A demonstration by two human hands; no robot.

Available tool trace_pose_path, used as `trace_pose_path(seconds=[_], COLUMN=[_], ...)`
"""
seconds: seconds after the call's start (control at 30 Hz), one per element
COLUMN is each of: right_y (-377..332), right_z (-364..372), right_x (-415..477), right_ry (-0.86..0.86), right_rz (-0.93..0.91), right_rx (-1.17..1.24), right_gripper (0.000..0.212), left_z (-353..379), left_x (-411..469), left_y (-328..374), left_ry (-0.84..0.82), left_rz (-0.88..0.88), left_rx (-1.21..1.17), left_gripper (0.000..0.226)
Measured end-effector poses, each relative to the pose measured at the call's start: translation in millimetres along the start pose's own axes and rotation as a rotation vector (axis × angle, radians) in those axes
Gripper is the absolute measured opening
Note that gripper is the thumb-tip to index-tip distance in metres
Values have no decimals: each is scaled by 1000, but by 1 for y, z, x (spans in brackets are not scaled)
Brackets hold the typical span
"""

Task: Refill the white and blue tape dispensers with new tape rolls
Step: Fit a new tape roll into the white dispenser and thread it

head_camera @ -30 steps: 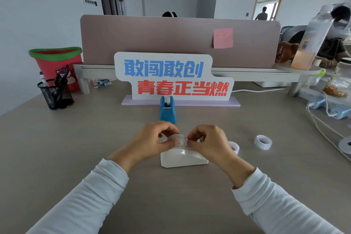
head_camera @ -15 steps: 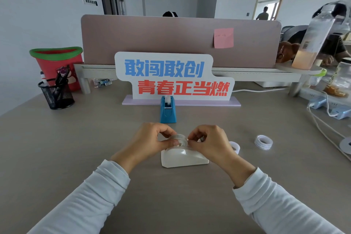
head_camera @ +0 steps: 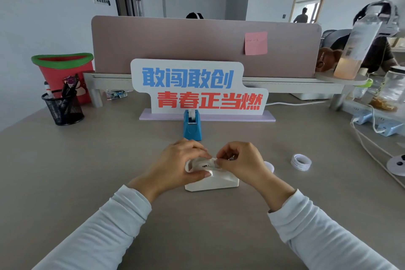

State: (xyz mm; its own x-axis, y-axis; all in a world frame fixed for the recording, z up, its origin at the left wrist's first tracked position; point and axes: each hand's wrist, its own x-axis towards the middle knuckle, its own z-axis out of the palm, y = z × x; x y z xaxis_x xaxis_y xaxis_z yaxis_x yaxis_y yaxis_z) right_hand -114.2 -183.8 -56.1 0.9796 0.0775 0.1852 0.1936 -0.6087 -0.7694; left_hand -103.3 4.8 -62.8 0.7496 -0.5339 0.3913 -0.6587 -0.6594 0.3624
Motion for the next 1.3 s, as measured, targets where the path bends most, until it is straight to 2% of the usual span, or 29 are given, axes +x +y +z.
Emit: trace_pose_path(seconds=[0.27, 0.37, 0.47, 0.7, 0.87, 1.3], right_y=[5, 12, 16, 22, 27, 40], right_z=[-11, -14, -18, -22, -23, -14], right_x=[2, 2, 2, 4, 2, 3], right_ry=[25, 51, 36, -22, -37, -74], right_rz=[119, 172, 236, 365, 432, 474], right_rx=[125, 141, 261, 493, 652, 755], right_gripper=[11, 12, 13, 10, 14, 12], left_z=[4, 4, 3, 2, 5, 7], left_x=[1, 2, 3, 6, 3, 3], left_y=[8, 8, 8, 10, 9, 6], left_ry=[-55, -71, -77, -84, -75, -63], left_rz=[-62, -84, -104, -60, -57, -61], left_rx=[-101, -106, -96, -67, -56, -72], left_gripper=[35, 43, 47, 35, 37, 39])
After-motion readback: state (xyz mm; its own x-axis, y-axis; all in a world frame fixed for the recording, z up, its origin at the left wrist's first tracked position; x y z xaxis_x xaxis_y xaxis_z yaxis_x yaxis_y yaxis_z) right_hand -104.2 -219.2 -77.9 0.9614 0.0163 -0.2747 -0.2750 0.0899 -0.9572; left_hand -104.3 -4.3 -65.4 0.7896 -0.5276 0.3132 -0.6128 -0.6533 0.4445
